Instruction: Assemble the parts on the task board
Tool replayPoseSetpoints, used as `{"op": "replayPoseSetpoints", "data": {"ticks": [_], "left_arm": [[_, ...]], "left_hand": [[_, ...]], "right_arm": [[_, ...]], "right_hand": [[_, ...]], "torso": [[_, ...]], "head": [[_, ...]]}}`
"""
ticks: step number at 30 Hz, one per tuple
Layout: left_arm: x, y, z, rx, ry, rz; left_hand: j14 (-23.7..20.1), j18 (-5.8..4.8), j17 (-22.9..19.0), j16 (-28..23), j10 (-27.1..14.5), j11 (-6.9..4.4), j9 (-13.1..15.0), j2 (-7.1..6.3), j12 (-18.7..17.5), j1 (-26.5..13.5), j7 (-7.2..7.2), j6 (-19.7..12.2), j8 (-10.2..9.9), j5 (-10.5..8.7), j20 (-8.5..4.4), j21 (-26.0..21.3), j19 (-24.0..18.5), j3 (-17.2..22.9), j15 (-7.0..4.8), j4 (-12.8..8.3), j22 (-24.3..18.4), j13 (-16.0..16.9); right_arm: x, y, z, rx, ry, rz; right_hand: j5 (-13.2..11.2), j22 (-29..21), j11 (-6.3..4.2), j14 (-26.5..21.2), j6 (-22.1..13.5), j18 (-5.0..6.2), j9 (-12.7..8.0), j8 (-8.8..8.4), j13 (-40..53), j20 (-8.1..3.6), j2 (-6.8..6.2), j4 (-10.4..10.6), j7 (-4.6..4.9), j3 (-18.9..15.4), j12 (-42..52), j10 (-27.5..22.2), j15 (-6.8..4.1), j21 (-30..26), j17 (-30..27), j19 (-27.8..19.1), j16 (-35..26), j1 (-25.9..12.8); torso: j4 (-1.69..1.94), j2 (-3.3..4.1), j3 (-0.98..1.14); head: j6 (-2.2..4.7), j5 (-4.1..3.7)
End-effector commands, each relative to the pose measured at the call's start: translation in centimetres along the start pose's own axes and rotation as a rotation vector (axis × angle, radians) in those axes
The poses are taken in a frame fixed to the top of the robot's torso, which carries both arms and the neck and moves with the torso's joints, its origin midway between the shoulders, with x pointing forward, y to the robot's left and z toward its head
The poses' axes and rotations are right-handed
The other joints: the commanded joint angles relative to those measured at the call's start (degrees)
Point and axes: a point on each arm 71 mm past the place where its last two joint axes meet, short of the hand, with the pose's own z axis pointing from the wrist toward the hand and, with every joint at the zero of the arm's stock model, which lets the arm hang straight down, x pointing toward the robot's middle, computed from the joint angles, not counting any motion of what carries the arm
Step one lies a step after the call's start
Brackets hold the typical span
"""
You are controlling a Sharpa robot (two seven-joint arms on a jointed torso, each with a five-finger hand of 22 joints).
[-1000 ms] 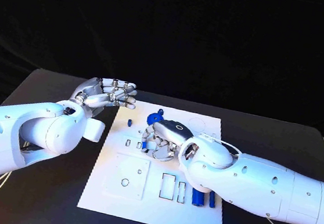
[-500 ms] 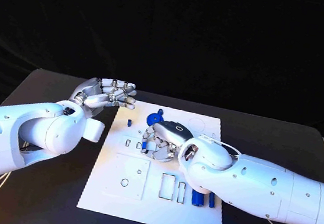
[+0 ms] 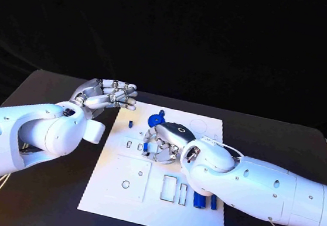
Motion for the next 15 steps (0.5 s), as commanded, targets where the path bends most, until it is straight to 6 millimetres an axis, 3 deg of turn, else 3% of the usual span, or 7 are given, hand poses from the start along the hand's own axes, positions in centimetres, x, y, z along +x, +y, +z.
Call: {"op": "replayPoseSetpoints", "data": {"ticks": [1, 3, 6, 8, 11, 14, 15], "left_arm": [[0.2, -0.1, 0.0, 0.006, 0.02, -0.008], [0.2, -0.1, 0.0, 0.005, 0.019, -0.008], [0.2, 0.0, 0.0, 0.001, 0.02, -0.004], [0.1, 0.0, 0.0, -0.006, 0.025, 0.012], [0.2, 0.3, 0.1, -0.032, 0.058, 0.063], [0.4, 0.7, 0.2, -0.076, 0.103, 0.142], [0.4, 0.9, 0.2, -0.102, 0.125, 0.177]], "left_hand": [[0.04, 0.52, 0.08, -0.24, 0.37, -0.15, 0.1, 0.15, -0.31, 0.42, 0.04, 0.06, -0.25, -0.34, -0.02, 0.2, -0.24, 0.24, -0.08, 0.06, 0.08, 0.05], [0.04, 0.52, 0.08, -0.24, 0.37, -0.15, 0.1, 0.15, -0.31, 0.42, 0.04, 0.06, -0.25, -0.34, -0.02, 0.2, -0.24, 0.24, -0.08, 0.06, 0.08, 0.05], [0.04, 0.52, 0.1, -0.24, 0.39, -0.16, 0.1, 0.14, -0.33, 0.43, 0.04, 0.06, -0.25, -0.35, -0.02, 0.24, -0.27, 0.26, -0.09, 0.05, 0.11, 0.06], [0.16, 0.51, 0.18, -0.19, 0.5, -0.16, 0.11, 0.11, -0.33, 0.31, 0.07, 0.1, -0.24, -0.37, -0.02, 0.37, -0.36, 0.25, -0.1, 0.09, 0.19, 0.07], [2.89, 0.72, 1.66, 1.8, 2.34, -0.67, 0.16, -0.17, 0.11, -1.94, -0.1, 0.04, -0.36, -0.52, -0.3, 2.02, 0.07, -0.4, -0.83, 1.32, 1.08, 0.38], [4.36, 0.8, 2.74, 3.22, 3.57, -0.95, 0.21, 0.0, 0.58, -4.37, -0.18, 0.15, -0.37, -0.59, -0.46, 2.78, 0.57, -1.15, -1.16, 1.65, 1.44, 0.65], [9.57, 0.89, 5.28, 7.7, 5.91, -1.8, 0.54, 0.53, 1.93, -8.28, -0.74, 1.41, 0.32, -0.57, -1.31, 5.34, 3.34, -2.48, -2.2, 1.38, 2.68, 1.34]], "right_arm": [[-0.3, 0.3, -0.2, -0.026, -0.052, 0.001], [-0.5, 0.4, -0.3, -0.036, -0.073, 0.007], [-0.8, 0.6, -0.7, -0.053, -0.113, 0.019], [-1.5, 0.6, -1.2, -0.074, -0.167, 0.045], [-2.9, 0.2, -2.0, -0.098, -0.242, 0.118], [-4.5, -0.8, -2.7, -0.091, -0.288, 0.221], [-5.2, -1.3, -2.9, -0.078, -0.302, 0.268]], "right_hand": [[0.17, 15.1, 0.29, 5.19, -0.71, -0.39, -0.37, -0.36, 2.13, 0.55, 0.25, 1.13, 0.06, -2.88, -0.23, -0.48, 0.66, 0.26, 12.0, 5.89, -0.16, -0.62], [0.18, 15.1, 0.22, 5.21, -0.94, -0.39, -0.79, -0.35, 2.16, 0.81, 1.18, 2.54, 0.41, -8.25, -0.17, -0.61, 0.73, 0.26, 12.07, 5.89, -0.13, 0.51], [-0.49, 15.1, 0.49, 5.17, -1.23, -0.39, -1.14, -0.42, 2.1, 0.87, 2.42, 2.71, 0.38, -11.82, -0.21, -0.73, 0.85, 0.26, 11.96, 5.89, -0.18, 0.75], [-0.49, 15.1, 0.49, 5.17, -1.23, -0.39, -1.14, -0.42, 2.1, 0.87, 2.42, 2.71, 0.38, -11.82, -0.21, -0.73, 0.85, 0.26, 11.96, 5.89, -0.18, 0.75], [1.07, 15.1, 0.58, 5.12, -1.6, -0.39, -1.66, -0.65, 2.42, 0.9, 4.25, 2.43, 0.5, -12.84, 0.15, -0.4, 0.95, 0.26, 11.74, 5.89, -0.26, 3.62], [0.06, 14.5, 0.14, 5.02, 0.67, -0.14, -1.41, 0.7, 2.33, 0.75, 5.53, 2.7, -0.07, -12.47, 0.09, -0.45, 0.63, -0.5, 11.32, 5.3, -0.43, 3.82], [-0.55, 14.4, 0.11, 5.0, 0.6, -0.1, -1.47, 0.71, 2.25, 0.69, 5.77, 2.72, -0.08, -12.51, 0.01, -0.52, 0.58, -0.63, 11.24, 5.2, -0.46, 3.63]], "torso": [[-0.02, 0.0, 0.01], [-0.02, 0.0, 0.03], [0.0, -0.03, 0.06], [0.0, -0.09, 0.09], [-0.04, -0.22, 0.07], [-0.12, -0.29, 0.06], [-0.12, -0.26, 0.07]], "head": [[0.06, -0.02], [0.09, -0.03], [0.07, -0.03], [0.05, 0.07], [0.13, 0.17], [0.24, 0.29], [0.31, 0.36]]}}
